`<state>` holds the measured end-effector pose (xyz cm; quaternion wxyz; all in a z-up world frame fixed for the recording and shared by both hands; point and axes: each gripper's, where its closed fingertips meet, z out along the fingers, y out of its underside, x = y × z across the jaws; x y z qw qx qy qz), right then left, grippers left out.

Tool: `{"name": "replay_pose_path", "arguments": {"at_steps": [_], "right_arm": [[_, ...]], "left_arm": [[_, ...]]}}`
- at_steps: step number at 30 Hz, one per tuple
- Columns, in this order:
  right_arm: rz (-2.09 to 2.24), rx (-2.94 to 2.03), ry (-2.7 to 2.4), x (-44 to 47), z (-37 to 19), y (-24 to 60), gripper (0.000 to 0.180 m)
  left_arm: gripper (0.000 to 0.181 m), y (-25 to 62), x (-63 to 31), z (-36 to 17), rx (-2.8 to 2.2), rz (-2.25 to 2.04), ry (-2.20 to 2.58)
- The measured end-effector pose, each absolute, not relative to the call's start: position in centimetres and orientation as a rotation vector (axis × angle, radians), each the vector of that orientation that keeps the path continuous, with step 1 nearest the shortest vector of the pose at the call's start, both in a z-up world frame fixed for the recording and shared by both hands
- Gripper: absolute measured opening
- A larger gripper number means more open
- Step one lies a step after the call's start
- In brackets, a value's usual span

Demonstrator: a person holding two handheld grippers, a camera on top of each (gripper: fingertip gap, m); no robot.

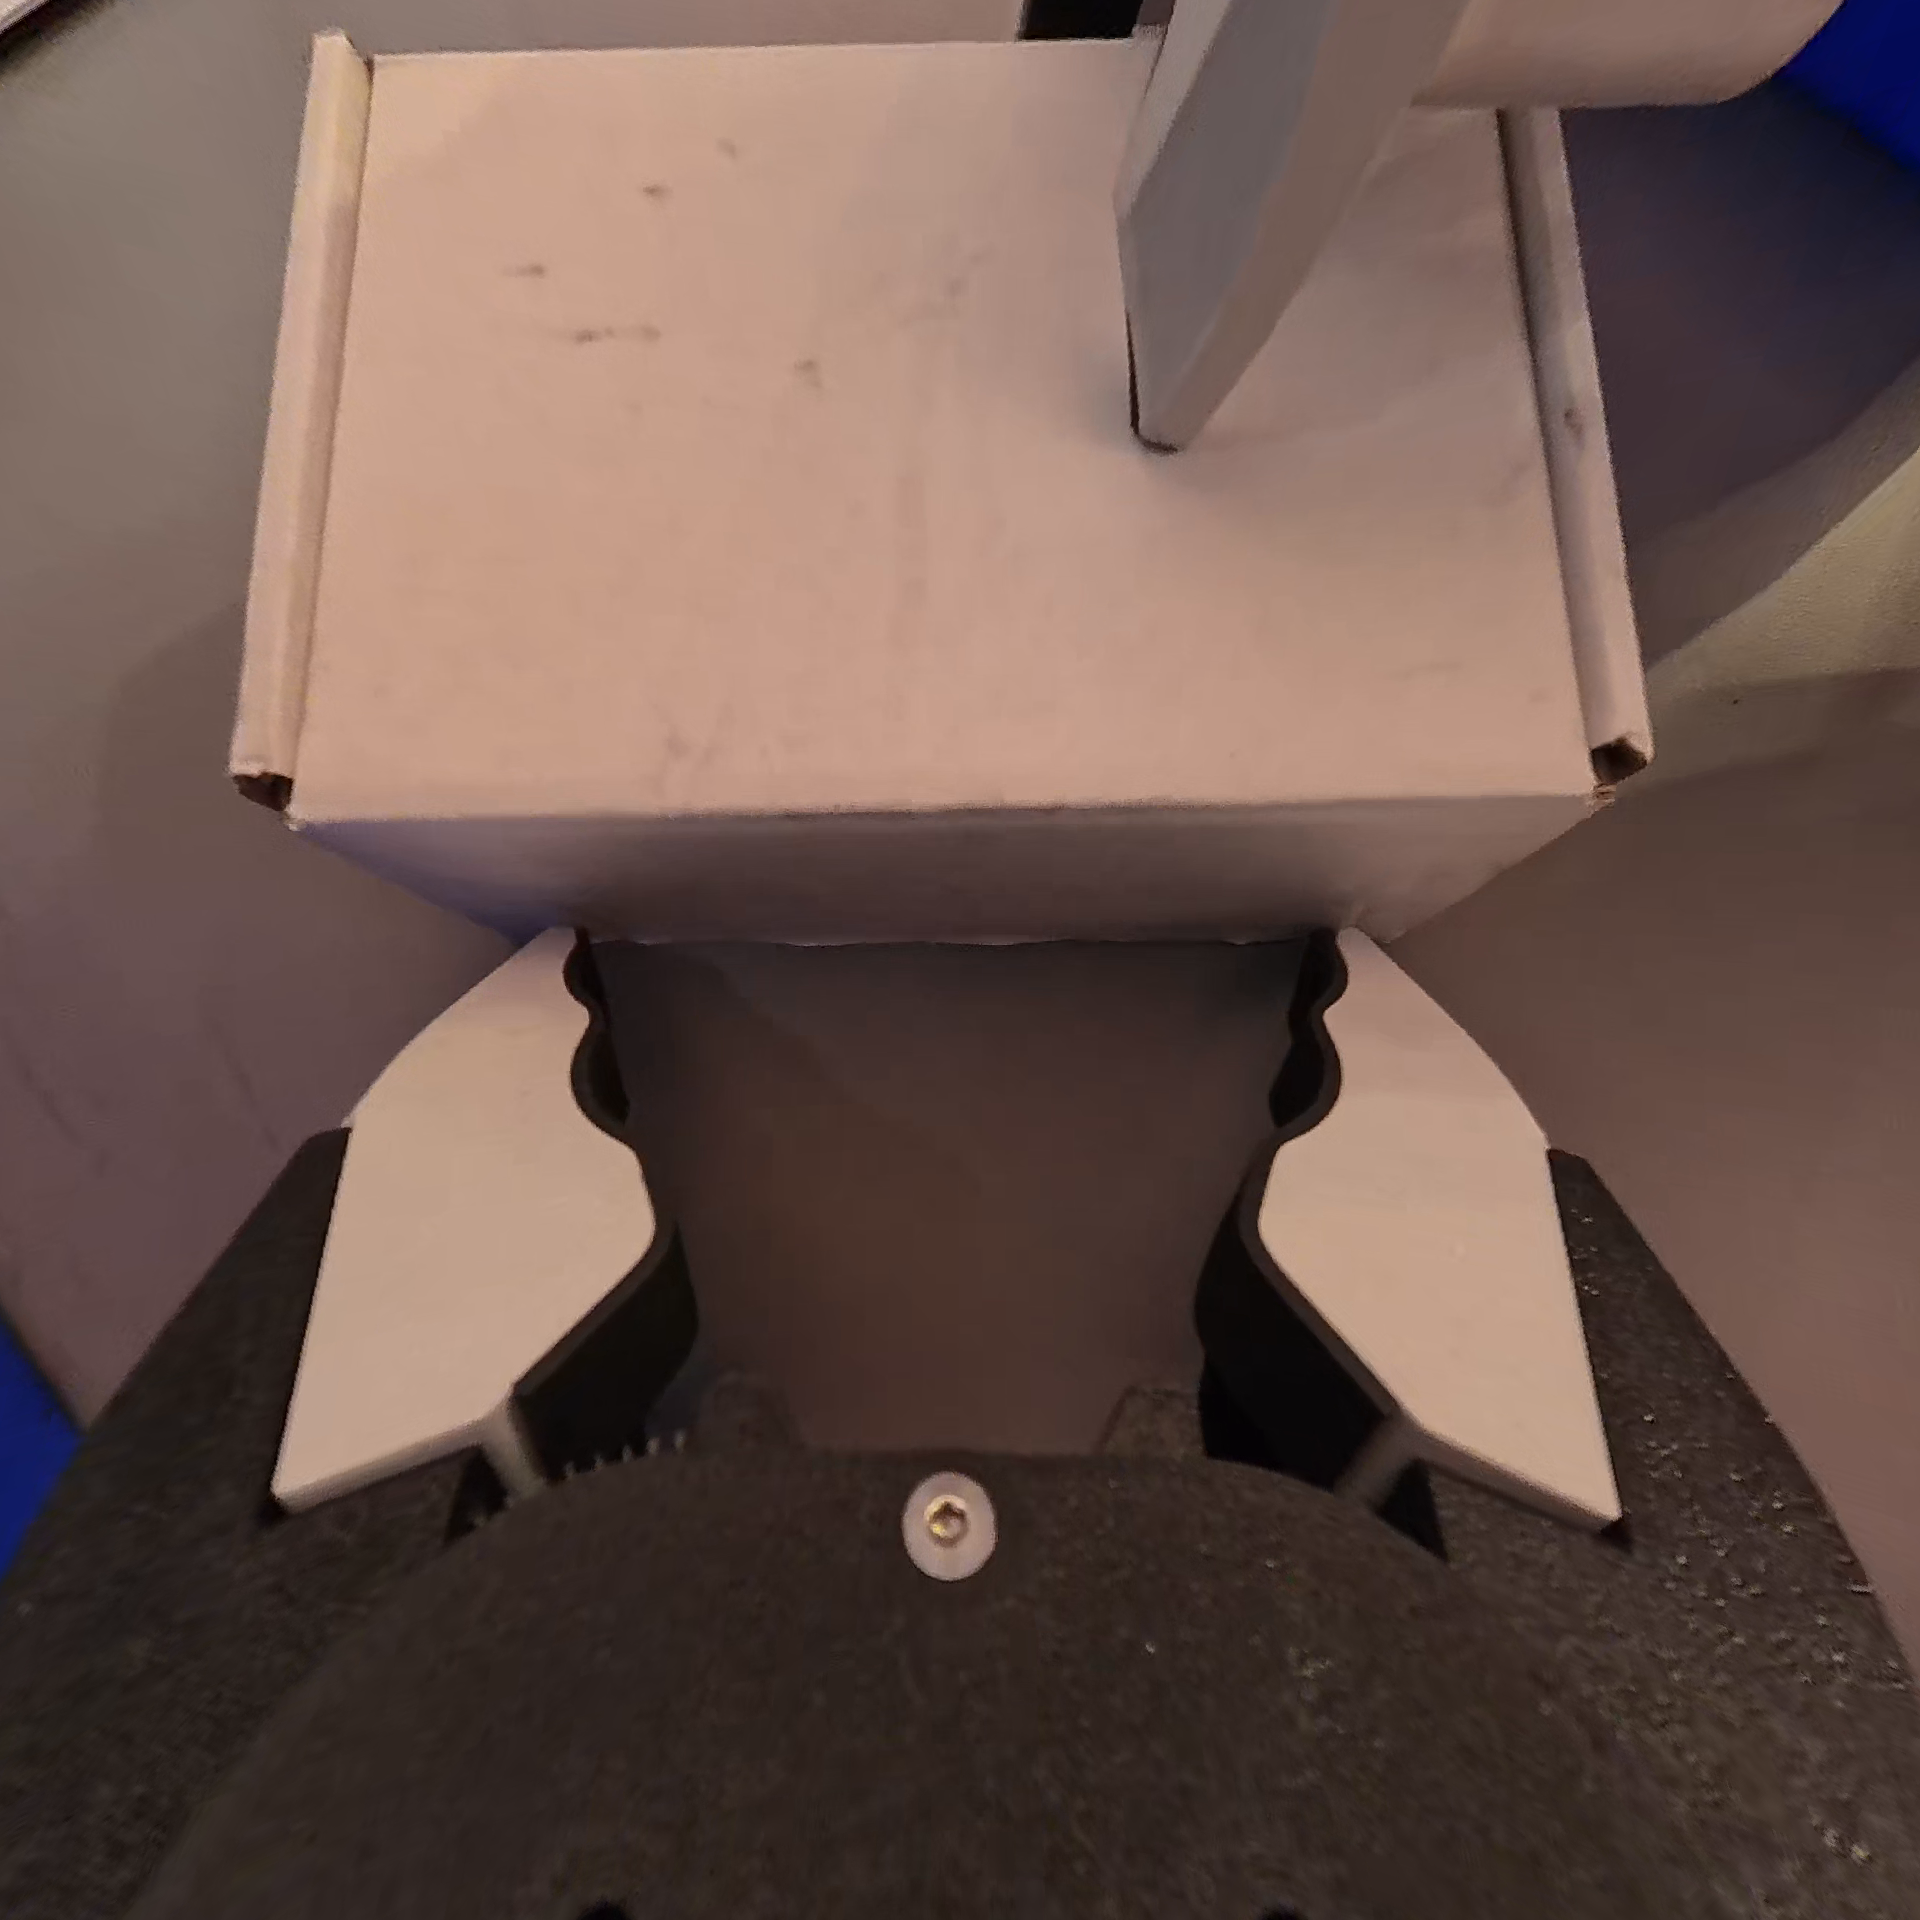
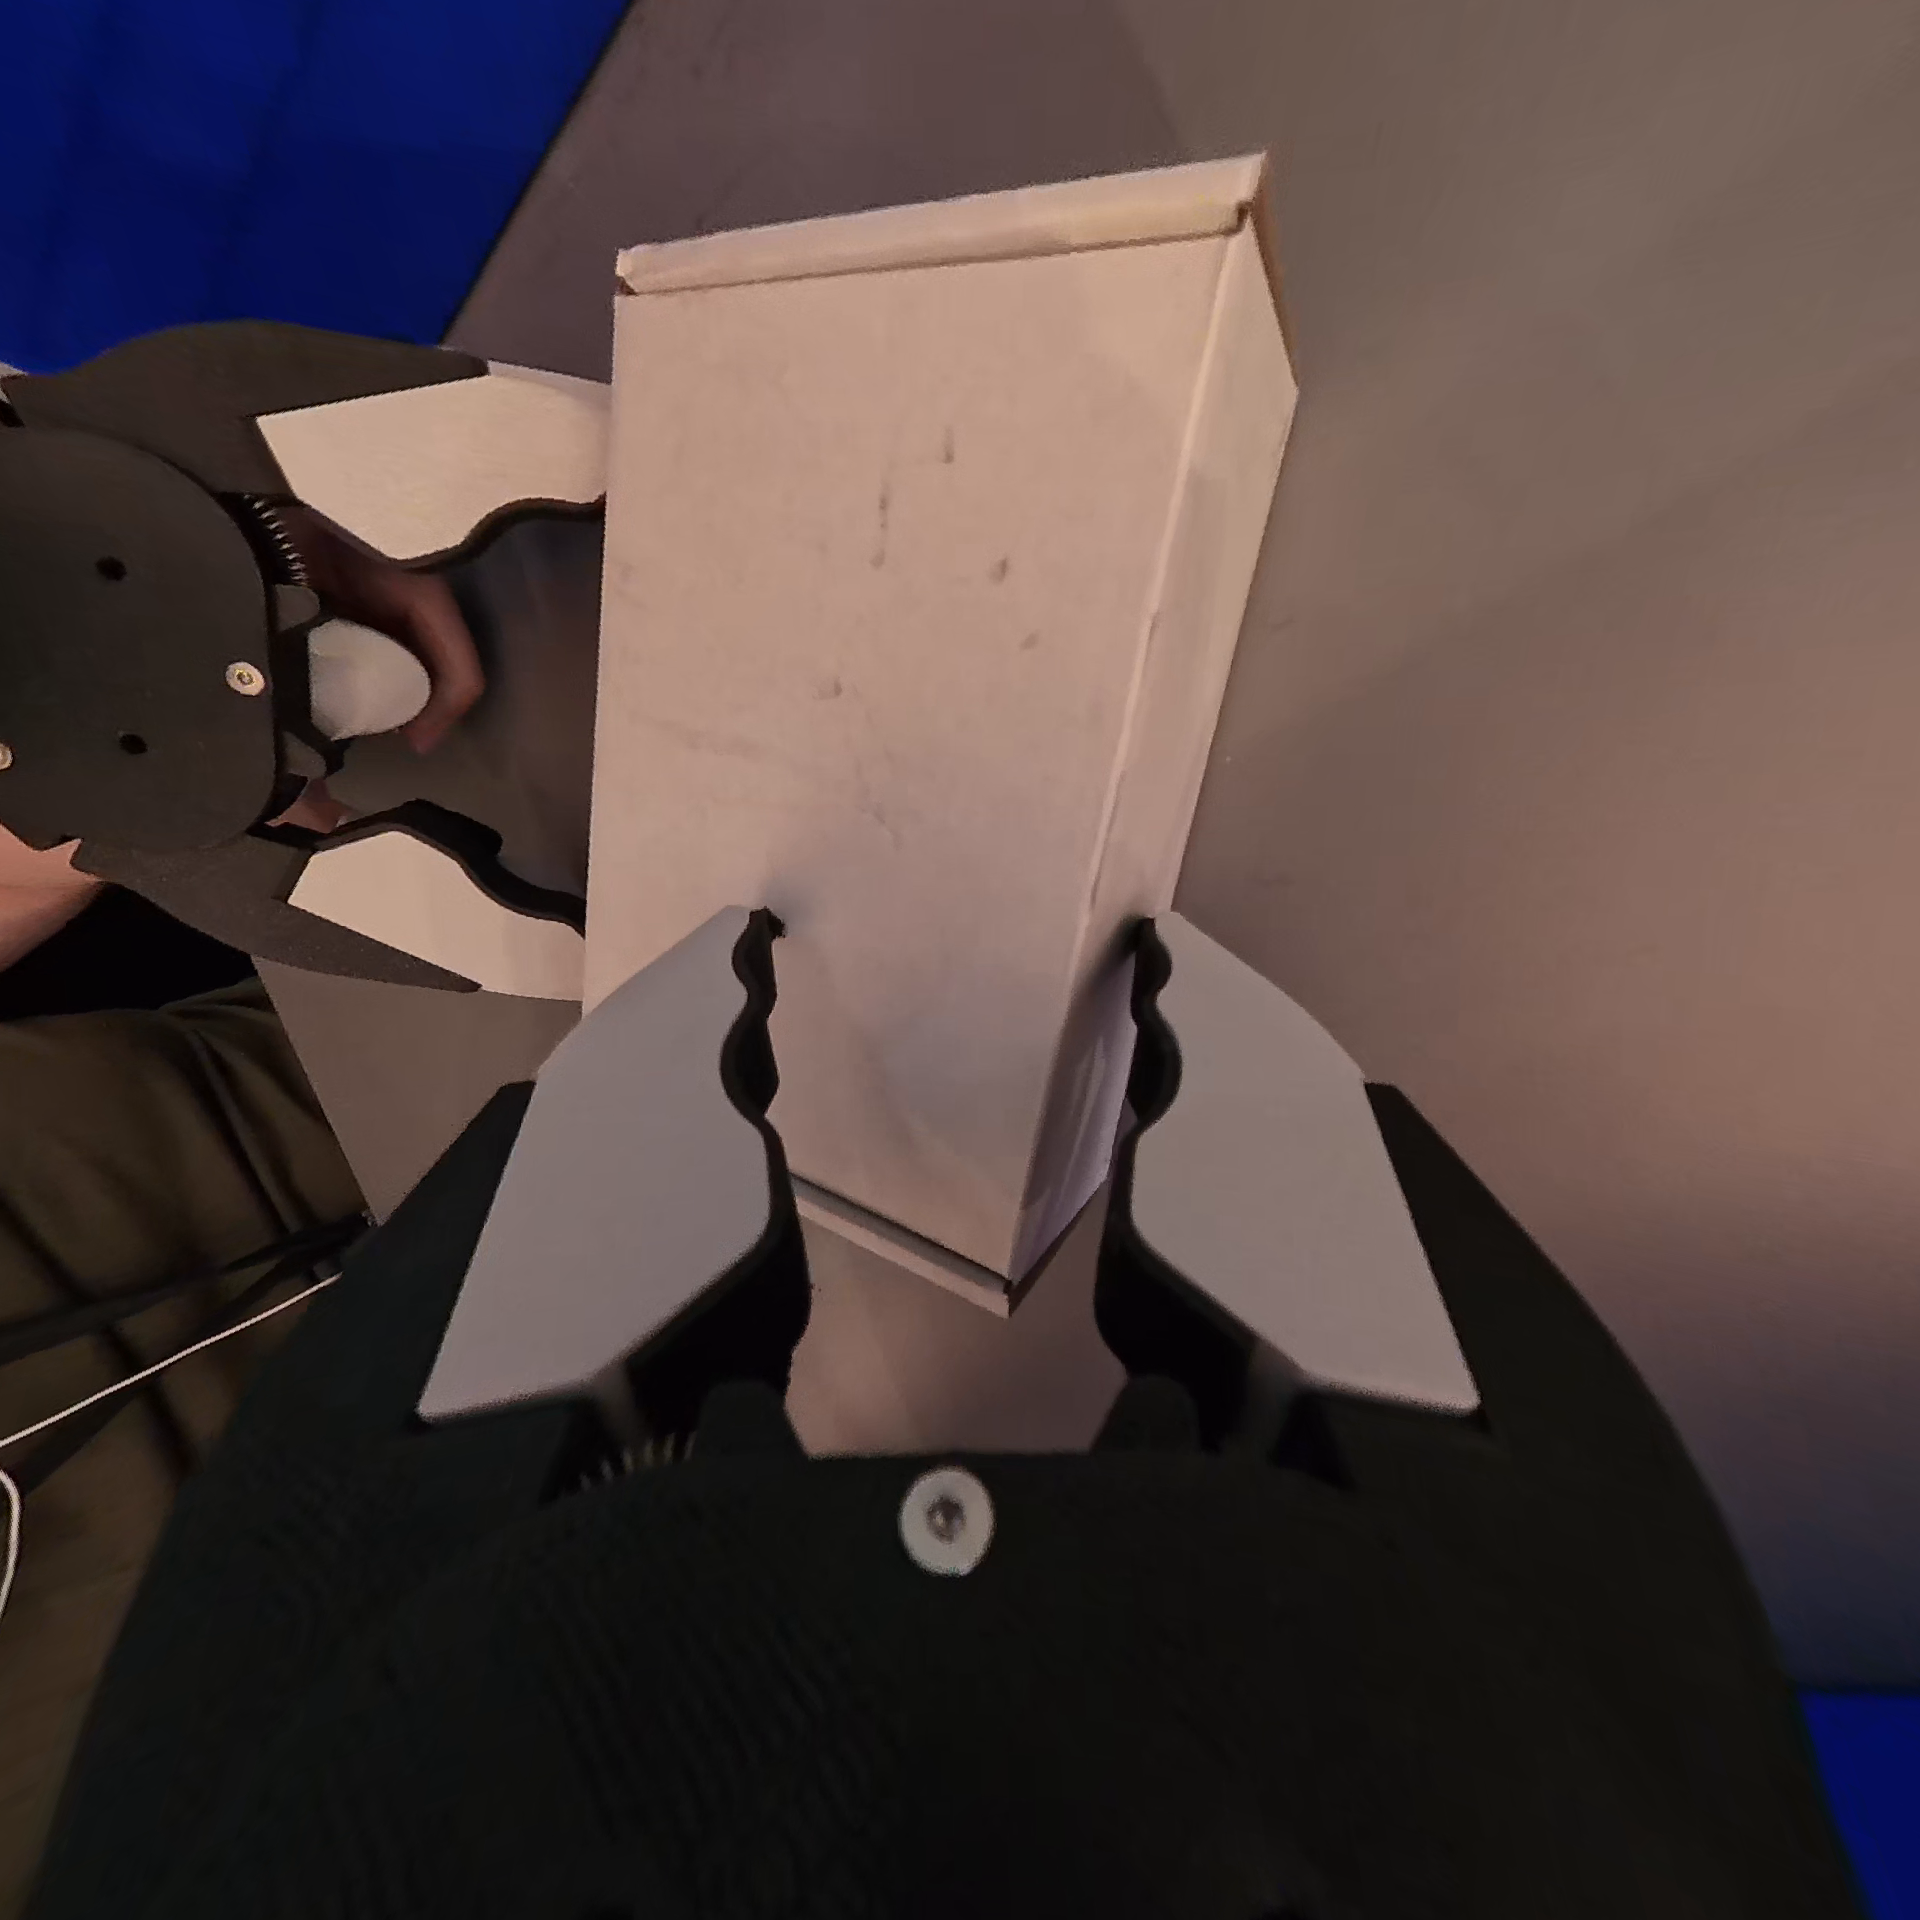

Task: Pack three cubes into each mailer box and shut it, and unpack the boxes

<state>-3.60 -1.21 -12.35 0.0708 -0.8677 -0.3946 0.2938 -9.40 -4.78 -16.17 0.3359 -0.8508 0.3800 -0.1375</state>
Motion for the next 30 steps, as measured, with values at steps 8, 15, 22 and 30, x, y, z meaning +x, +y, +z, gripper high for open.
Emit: {"name": "replay_pose_path", "arguments": {"at_steps": [8, 15, 22, 30], "right_arm": [[0.871, -2.63, -1.2, -3.62, -12.41, -1.22, 0.067], [0.879, -2.632, -1.174, -3.59, -12.41, -1.27, 0.068], [0.867, -2.646, -1.186, -3.6, -12.43, -1.27, 0.067], [0.866, -2.654, -1.17, -3.48, -12.42, -1.21, 0.068]], "left_arm": [[0.124, -4.18, -8.95, -16.15, -2.221, -0.364, 1.0], [0.124, -4.3, -9.08, -16.17, -2.21, -0.367, 1.003], [0.124, -4.13, -8.99, -16.17, -2.229, -0.363, 1.019], [0.124, -4.02, -8.96, -16.2, -2.237, -0.363, 1.035]]}}
